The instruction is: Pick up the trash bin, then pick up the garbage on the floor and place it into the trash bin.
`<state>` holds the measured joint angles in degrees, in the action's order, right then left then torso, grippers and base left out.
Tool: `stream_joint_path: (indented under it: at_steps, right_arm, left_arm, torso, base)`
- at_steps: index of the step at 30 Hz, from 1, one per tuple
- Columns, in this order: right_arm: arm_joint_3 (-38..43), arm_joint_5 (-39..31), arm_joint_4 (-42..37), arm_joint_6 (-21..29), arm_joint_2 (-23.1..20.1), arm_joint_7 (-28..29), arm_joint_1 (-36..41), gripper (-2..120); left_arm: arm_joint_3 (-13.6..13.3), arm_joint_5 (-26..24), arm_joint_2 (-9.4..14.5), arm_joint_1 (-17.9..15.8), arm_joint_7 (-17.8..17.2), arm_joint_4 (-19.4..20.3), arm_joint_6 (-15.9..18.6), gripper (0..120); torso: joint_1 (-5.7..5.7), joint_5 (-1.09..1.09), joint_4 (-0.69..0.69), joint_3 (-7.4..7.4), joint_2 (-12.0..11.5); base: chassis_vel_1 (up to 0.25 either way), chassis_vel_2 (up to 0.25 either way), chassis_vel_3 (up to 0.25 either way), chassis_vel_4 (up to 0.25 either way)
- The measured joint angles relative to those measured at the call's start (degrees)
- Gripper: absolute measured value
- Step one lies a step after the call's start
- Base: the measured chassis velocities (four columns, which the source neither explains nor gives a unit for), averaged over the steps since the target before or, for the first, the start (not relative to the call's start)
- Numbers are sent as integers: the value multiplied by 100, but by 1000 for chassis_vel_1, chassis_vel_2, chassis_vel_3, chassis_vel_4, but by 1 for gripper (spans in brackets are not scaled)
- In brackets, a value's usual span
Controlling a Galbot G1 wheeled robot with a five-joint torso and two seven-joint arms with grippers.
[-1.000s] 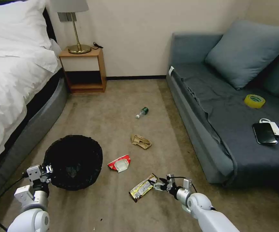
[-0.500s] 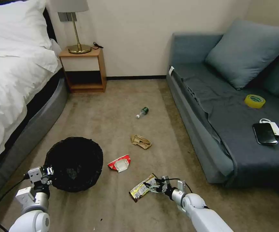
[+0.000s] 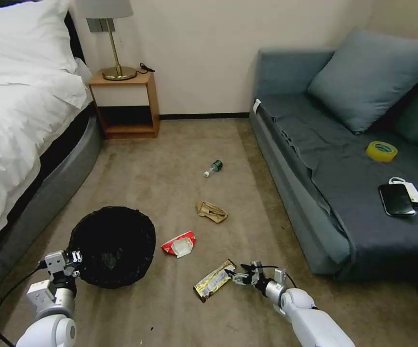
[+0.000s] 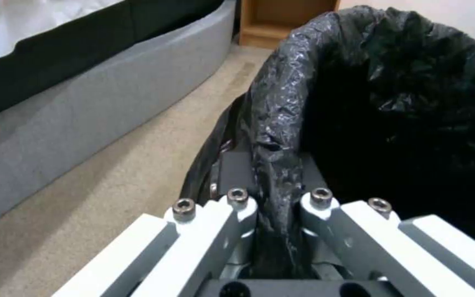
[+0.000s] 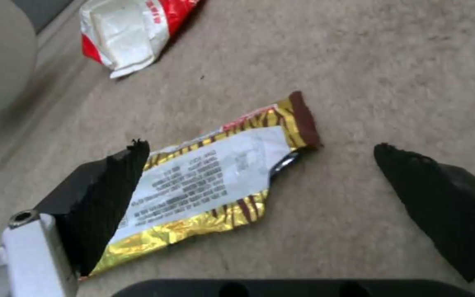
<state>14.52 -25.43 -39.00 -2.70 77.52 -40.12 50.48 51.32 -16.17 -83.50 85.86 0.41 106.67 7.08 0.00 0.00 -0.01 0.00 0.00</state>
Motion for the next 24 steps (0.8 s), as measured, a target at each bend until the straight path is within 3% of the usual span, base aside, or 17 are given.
stream_joint_path:
  at_steps: [19,24]
  right_arm:
    - [-145,240,-281,-43,258,-56,187,99]
    - [-100,421,-40,-148,419,0,108,86]
  left_arm:
    - [20,51,-31,14,30,-155,-89,4]
    - [14,62,-24,17,31,-169,-102,4]
  torso:
    - [0,-1,1,0,0]
    - [0,0,1,0,0]
  base:
    - [0,0,0,0]
    - [0,0,0,0]
